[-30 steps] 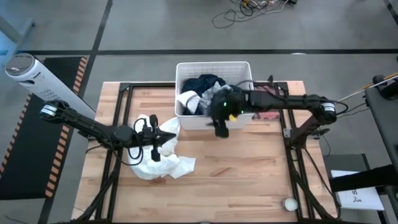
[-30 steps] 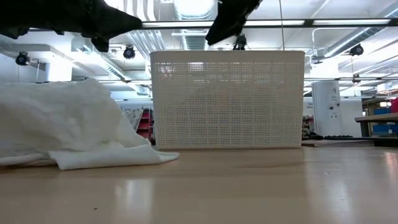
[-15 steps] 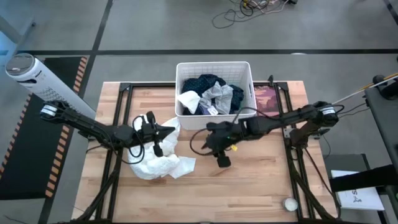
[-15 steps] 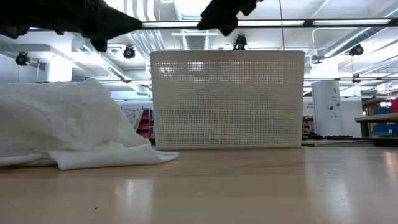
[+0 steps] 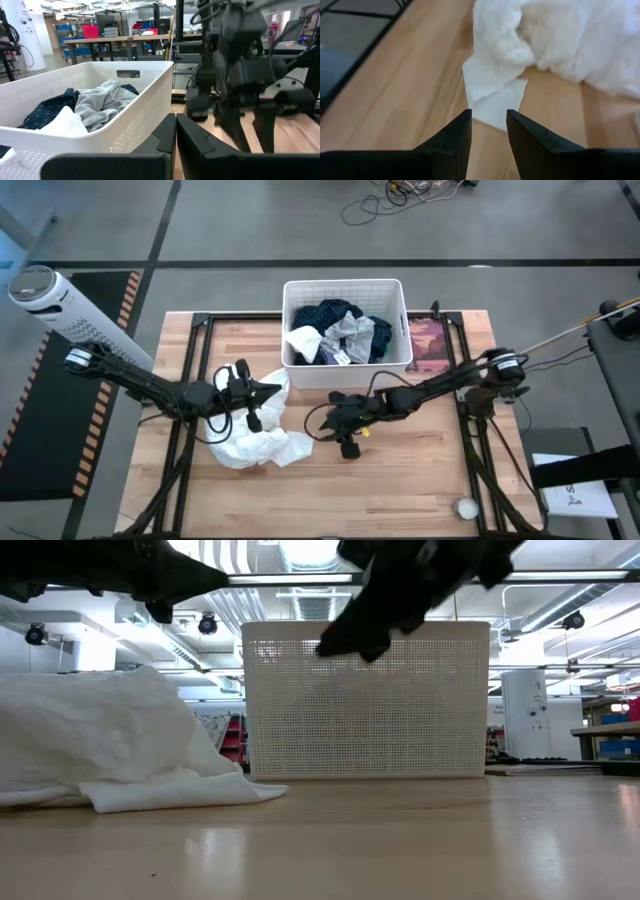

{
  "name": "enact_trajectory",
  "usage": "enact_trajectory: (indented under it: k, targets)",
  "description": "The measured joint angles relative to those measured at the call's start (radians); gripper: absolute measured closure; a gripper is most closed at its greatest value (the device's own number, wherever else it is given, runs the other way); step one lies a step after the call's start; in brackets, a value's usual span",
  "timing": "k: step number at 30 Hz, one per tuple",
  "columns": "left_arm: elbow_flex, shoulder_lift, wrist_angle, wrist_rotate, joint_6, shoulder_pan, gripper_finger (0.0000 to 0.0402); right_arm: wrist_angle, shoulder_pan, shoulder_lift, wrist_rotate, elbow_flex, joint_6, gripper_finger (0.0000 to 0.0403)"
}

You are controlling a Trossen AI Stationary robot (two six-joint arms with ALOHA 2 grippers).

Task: Sort clothes
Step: Put the white sock into the laundry bin

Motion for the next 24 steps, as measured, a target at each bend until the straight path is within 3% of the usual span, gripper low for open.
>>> enact_trajectory:
  k: [5,10,24]
  targets:
    - [0.0,0.001,0.005,-0.003,0.001,0.0,0.0402,0.083,0.006,0.098,0.048,0.005,0.01,0.0284]
    - [0.0,0.001,0.005,-0.004,0.001,0.0,0.0402,0.099,0.008,0.222,0.069,0.094,0.009,0.0275]
    - [0.0,0.003,-0.012,-0.005,-0.018,0.0,0.0402,-0.062,0.01,0.449,0.043,0.326,0.046,0.0269]
